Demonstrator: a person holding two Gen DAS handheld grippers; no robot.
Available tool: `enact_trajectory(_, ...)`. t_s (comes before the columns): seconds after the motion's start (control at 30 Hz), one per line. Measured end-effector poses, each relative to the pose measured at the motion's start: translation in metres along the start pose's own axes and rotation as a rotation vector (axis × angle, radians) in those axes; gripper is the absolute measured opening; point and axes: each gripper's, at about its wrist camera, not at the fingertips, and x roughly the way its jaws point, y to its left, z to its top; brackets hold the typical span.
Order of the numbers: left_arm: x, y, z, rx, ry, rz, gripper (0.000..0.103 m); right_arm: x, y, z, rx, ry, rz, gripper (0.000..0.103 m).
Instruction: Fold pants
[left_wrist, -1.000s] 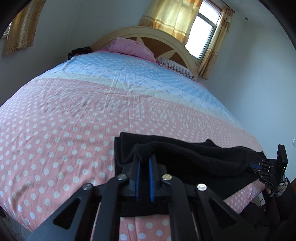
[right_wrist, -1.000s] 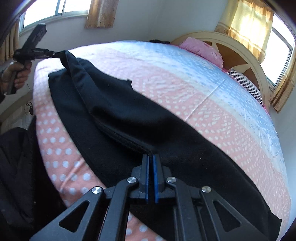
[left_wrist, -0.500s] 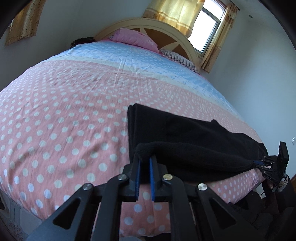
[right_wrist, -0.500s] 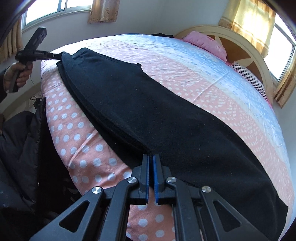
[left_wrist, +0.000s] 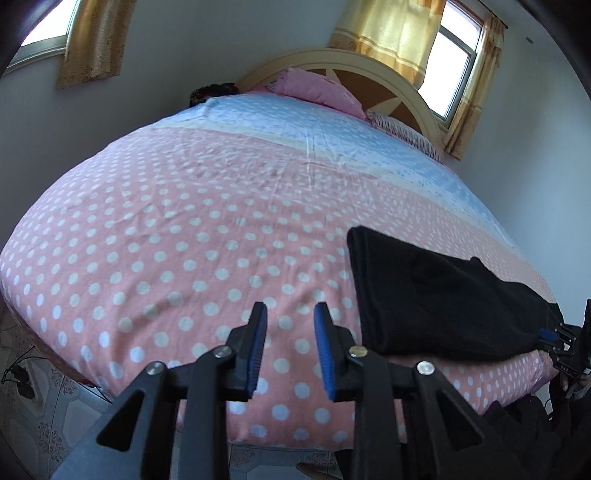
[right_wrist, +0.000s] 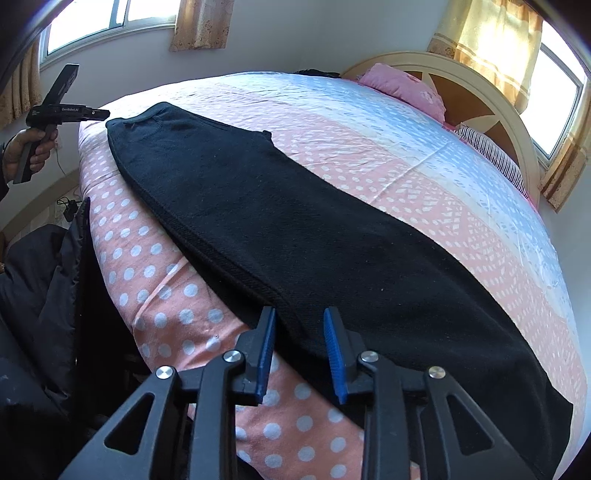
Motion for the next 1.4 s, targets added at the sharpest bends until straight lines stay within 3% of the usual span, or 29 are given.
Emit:
enact_trajectory(0.13,-0.001,-0.023,0.007,0.036,-0.024,-0.042,0.028,-0.009,-0.007,0.0,0.029,-0.016,0.029,0.028)
enact_trajectory(0.27,0.016,-0.069,0.013,0.152,-0.004,-0.083,0.029,-0.02,-0.018,0.011,0.093,-0.062,0.089,0.028)
enact_trajectory(0.4,0.039,-0.097,0.015,0.218,0.025,-0.058,0.029,-0.017,-0.029,0.048,0.143,-0.138,0.175,0.028)
enact_trajectory(0.53,0.05,-0.103,0.016,0.222,0.026,-0.024,0.029,0.016,-0.035,0.099,0.2,-0.156,0.248,0.028)
enact_trajectory(0.6,0.051,-0.105,0.016,0.239,0.017,0.012,0.037,0.041,-0.038,0.123,0.234,-0.134,0.315,0.028)
enact_trajectory(0.67,0.052,-0.106,0.014,0.257,0.01,0.032,0.056,0.068,-0.039,0.143,0.28,-0.101,0.382,0.028)
enact_trajectory(0.83,0.055,-0.102,0.009,0.27,0.016,0.036,0.06,0.124,-0.035,0.173,0.354,-0.022,0.43,0.028)
enact_trajectory(0.97,0.063,-0.101,0.003,0.279,0.031,0.038,0.061,0.168,-0.035,0.176,0.45,0.098,0.504,0.028)
enact_trajectory(1.0,0.064,-0.1,0.003,0.277,0.032,0.039,0.062,0.173,-0.036,0.175,0.472,0.112,0.526,0.025)
enact_trajectory(1.03,0.065,-0.101,0.003,0.275,0.031,0.04,0.064,0.174,-0.036,0.175,0.49,0.109,0.559,0.007)
enact_trajectory(1.2,0.065,-0.104,0.007,0.288,0.017,0.063,0.068,0.153,-0.038,0.187,0.494,0.043,0.514,0.004)
enact_trajectory(1.3,0.073,-0.106,0.006,0.31,0.022,0.108,0.071,0.169,-0.043,0.185,0.534,0.082,0.48,0.004)
enact_trajectory(1.4,0.078,-0.105,0.005,0.301,0.021,0.108,0.072,0.181,-0.038,0.173,0.532,0.102,0.49,0.004)
